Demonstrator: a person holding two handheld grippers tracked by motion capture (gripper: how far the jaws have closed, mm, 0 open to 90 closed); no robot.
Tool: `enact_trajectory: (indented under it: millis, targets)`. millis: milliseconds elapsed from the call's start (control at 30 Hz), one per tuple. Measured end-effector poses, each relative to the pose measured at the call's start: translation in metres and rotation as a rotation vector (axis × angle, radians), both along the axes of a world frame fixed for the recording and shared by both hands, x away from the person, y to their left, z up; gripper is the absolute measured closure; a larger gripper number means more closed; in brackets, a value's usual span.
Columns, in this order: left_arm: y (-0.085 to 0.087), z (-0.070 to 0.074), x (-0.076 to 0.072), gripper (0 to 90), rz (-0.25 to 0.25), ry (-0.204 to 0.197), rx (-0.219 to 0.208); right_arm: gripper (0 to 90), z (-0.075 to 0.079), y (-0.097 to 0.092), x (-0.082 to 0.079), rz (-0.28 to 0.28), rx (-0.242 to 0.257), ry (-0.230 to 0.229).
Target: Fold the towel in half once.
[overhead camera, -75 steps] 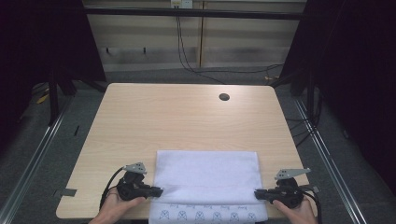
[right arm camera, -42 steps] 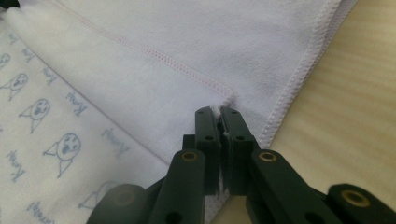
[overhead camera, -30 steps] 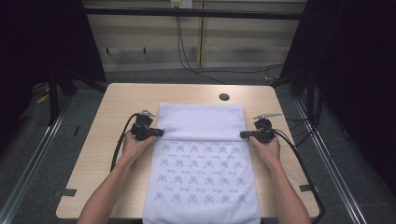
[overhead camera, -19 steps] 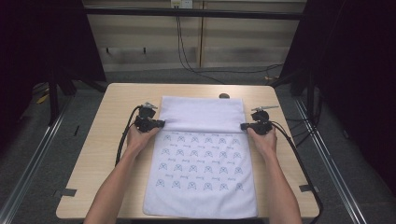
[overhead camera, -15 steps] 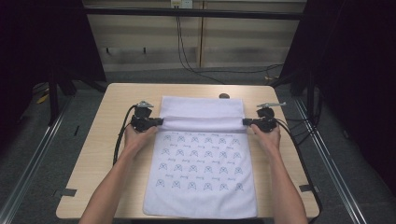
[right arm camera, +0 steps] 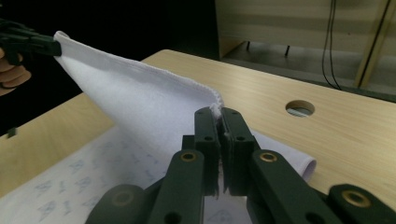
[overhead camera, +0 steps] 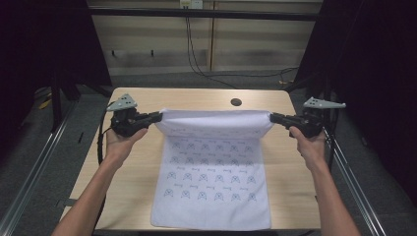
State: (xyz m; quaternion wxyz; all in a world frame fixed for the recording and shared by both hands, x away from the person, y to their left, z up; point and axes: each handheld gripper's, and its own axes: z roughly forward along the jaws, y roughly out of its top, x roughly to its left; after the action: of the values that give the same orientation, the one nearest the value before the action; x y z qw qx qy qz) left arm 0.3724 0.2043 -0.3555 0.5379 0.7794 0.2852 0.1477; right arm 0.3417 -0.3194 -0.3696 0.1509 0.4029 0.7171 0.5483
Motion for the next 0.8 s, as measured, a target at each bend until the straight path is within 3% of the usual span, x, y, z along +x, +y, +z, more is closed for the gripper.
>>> enact_trajectory:
  millis: [200,233,333,367,400,433,533,600,633,700,733,767,800]
  targets:
    - [0.011,0.021,-0.026,87.8,-0.032,-0.045,-0.041,86.2,0.023,-0.001,-0.024,0.044,-0.01,-0.045]
    - [0.012,0.022,-0.031,87.8,-0.037,-0.045,-0.045,86.1,0.031,0.002,-0.035,0.057,-0.018,-0.072]
    - [0.013,0.017,-0.046,87.8,-0.049,-0.028,-0.049,86.1,0.032,0.003,-0.045,0.069,-0.012,-0.086]
    - [0.016,0.009,-0.058,87.9,-0.058,-0.009,-0.059,86.2,0.027,0.003,-0.057,0.081,0.009,-0.084]
    - [0.016,0.009,-0.058,87.9,-0.058,-0.009,-0.059,86.2,0.027,0.003,-0.057,0.081,0.009,-0.084]
    - [0.018,0.0,-0.071,87.9,-0.065,0.001,-0.055,86.2,0.021,0.004,-0.073,0.095,0.019,-0.092]
    - [0.02,-0.01,-0.078,87.8,-0.079,0.029,-0.039,86.2,0.014,0.003,-0.085,0.094,0.013,-0.077]
    - [0.023,-0.037,-0.085,87.8,-0.101,0.115,-0.054,86.1,-0.001,0.002,-0.097,0.102,-0.008,-0.03]
    - [0.023,-0.037,-0.085,87.7,-0.101,0.115,-0.054,86.1,-0.001,0.002,-0.097,0.102,-0.008,-0.03]
    - [0.02,-0.067,-0.095,87.7,-0.117,0.188,-0.002,86.1,-0.019,0.003,-0.111,0.124,-0.03,0.016]
    - [0.02,-0.067,-0.095,87.7,-0.117,0.188,-0.002,86.1,-0.019,0.003,-0.111,0.124,-0.03,0.016]
    - [0.02,-0.081,-0.102,87.6,-0.124,0.213,0.018,86.1,-0.032,0.005,-0.12,0.133,-0.048,0.055]
    - [0.02,-0.081,-0.102,87.6,-0.124,0.213,0.018,86.1,-0.032,0.005,-0.12,0.133,-0.048,0.055]
